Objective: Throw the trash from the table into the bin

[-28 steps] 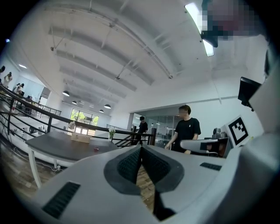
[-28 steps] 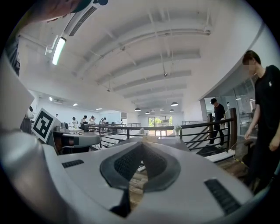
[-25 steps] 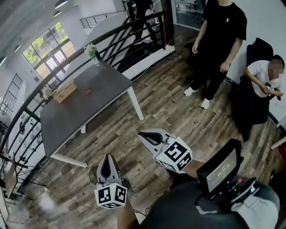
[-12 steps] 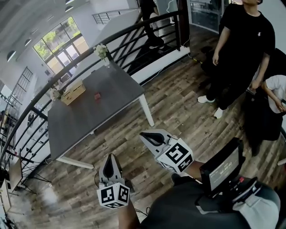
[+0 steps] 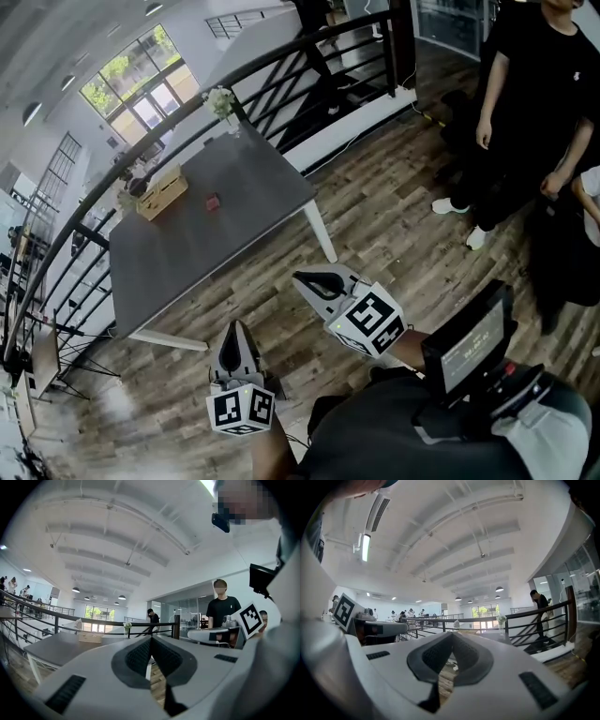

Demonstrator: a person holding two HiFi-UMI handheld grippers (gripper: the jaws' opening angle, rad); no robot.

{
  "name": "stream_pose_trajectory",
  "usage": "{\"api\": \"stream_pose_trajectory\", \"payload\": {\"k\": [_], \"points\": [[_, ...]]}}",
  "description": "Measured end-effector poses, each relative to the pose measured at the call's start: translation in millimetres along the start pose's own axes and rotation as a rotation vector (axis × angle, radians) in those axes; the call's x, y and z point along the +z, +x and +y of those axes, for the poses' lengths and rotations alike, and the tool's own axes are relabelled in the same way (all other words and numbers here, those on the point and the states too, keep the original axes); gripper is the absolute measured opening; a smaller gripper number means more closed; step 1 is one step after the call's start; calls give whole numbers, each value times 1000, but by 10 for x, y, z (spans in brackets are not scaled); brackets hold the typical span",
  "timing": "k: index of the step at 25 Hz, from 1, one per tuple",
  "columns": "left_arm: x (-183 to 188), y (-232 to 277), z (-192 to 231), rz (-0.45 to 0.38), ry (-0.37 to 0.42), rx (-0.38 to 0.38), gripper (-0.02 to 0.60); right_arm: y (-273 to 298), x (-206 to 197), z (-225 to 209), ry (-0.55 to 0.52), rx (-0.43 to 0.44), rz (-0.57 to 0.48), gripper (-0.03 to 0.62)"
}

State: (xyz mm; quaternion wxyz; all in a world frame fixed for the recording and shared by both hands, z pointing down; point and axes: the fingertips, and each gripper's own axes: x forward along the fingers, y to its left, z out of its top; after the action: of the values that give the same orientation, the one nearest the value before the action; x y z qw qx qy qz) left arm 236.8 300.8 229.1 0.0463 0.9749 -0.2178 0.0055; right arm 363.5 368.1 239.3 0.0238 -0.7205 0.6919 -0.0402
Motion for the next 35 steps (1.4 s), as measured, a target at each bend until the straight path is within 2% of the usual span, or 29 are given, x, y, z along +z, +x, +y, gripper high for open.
{"api": "stream_pose_trajectory", "payload": {"k": [4, 8, 21, 26, 35], "points": [[-55, 182, 146, 2, -33, 8, 9, 191, -93, -101, 6, -4, 17, 11], [-107, 379, 439, 6, -27, -29, 9, 524, -143, -125, 1, -24, 28, 11], [1, 1159, 1795, 12, -44, -97, 9, 2035, -4, -92, -29, -88, 22, 11], [21, 1339, 2194, 6, -69, -134, 9, 2485, -21, -65, -37, -120, 38, 11], [-54, 1635, 2823, 25, -72, -112, 9, 3137, -63, 7, -48, -103, 48, 11]]}}
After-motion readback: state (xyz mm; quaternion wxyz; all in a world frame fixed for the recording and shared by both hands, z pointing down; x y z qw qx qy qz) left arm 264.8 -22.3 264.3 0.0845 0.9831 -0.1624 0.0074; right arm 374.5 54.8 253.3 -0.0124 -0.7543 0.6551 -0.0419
